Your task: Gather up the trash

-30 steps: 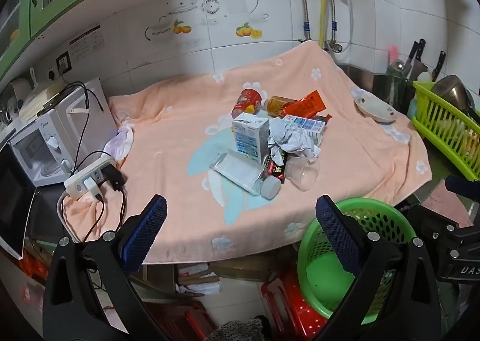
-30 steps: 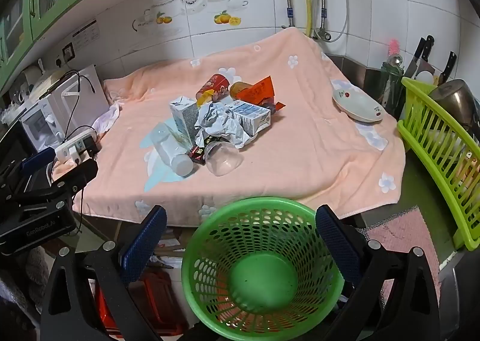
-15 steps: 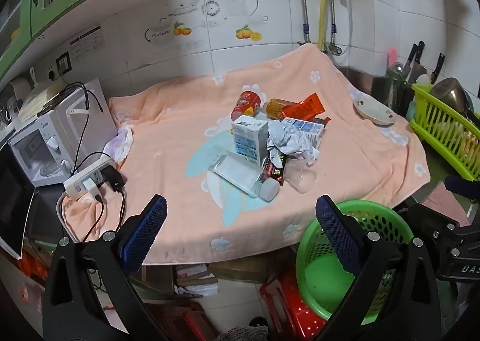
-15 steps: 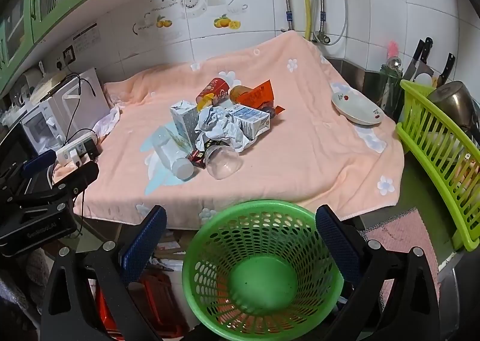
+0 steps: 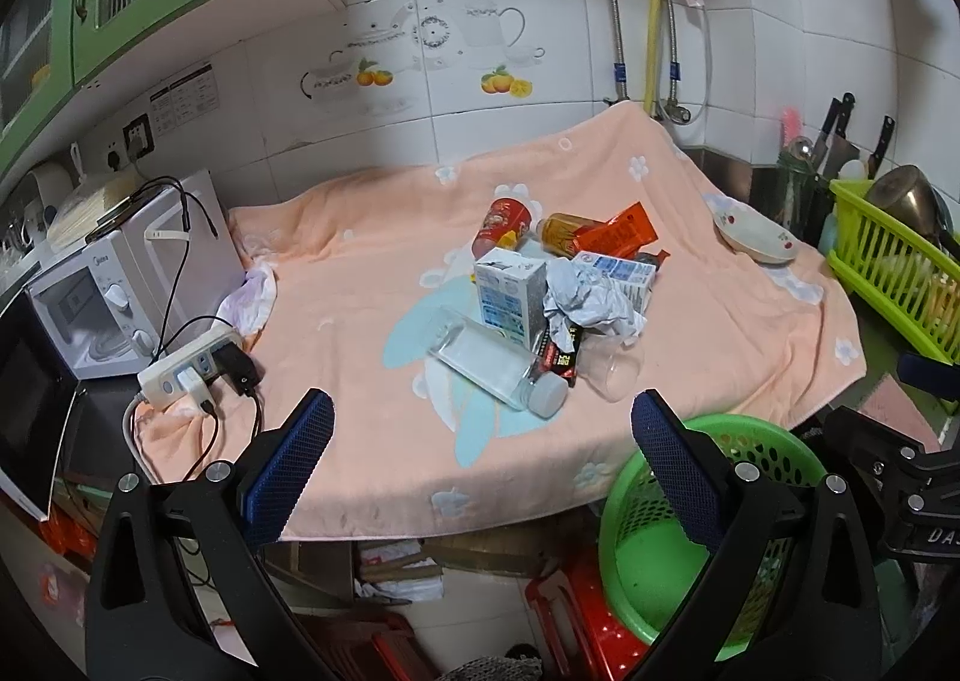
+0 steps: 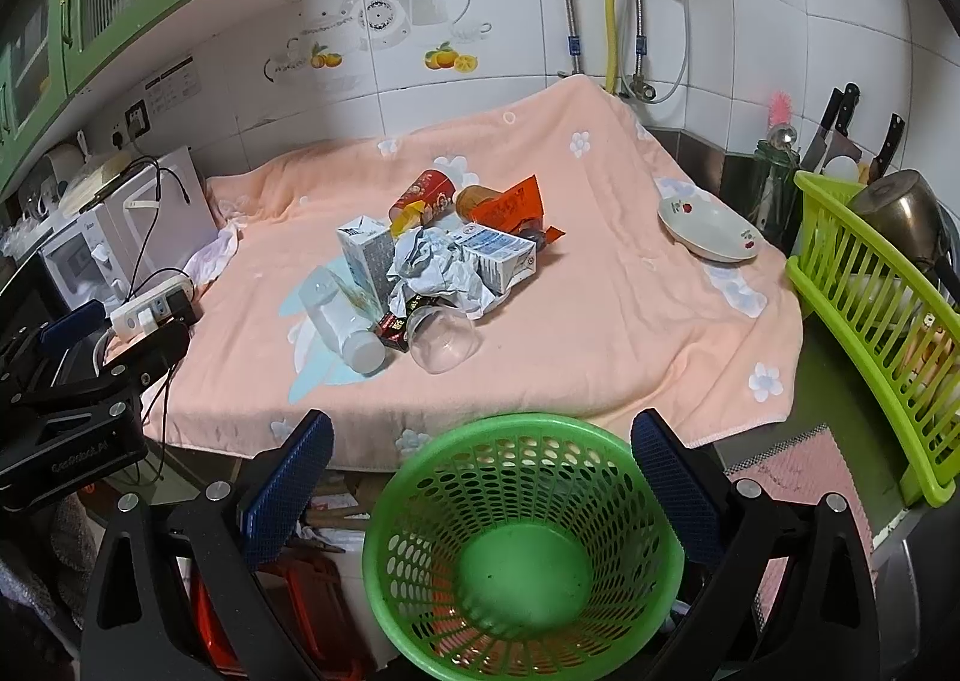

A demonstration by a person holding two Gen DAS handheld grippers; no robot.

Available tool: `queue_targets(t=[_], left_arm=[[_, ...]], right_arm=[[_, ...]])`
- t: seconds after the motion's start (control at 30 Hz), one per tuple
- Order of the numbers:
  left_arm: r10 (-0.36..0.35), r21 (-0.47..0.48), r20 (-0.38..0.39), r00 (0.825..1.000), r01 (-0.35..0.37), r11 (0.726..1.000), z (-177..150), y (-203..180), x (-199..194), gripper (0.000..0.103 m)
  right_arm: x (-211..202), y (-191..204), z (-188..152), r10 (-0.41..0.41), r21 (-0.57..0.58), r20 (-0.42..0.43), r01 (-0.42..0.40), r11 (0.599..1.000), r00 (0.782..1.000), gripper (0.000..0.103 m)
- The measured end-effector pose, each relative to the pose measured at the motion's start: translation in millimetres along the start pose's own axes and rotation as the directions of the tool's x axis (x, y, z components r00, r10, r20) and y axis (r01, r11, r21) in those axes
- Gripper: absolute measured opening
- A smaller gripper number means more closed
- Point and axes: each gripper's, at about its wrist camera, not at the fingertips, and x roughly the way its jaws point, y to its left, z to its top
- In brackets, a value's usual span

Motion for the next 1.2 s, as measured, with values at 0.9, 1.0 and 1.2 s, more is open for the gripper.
queue_targets(t=[0.9, 1.0, 1.2], left_arm=[[0.004, -0.018, -0.017, 1.000, -0.004, 1.000, 2.8, 9.2, 15.2, 0.098], [0.003, -0.016, -0.015, 1.000, -0.004, 1.000, 4.3, 8.3, 16.8, 0.098], [0.002, -0.016, -0.019, 1.000, -0.002, 1.000, 5.2, 7.2, 20.1, 0.098]], right_arm=[[11.8, 6.7, 4.7, 0.006, -0.010, -0.002, -0.006, 1.000, 1.000, 0.096], [14.0, 6.4, 5.8, 0.005, -0.009, -0.004, -0.005, 1.000, 1.000, 0.096], [18.1, 3.8, 8.4, 0.005, -0.009, -0.009, -0.005, 1.000, 1.000, 0.096]])
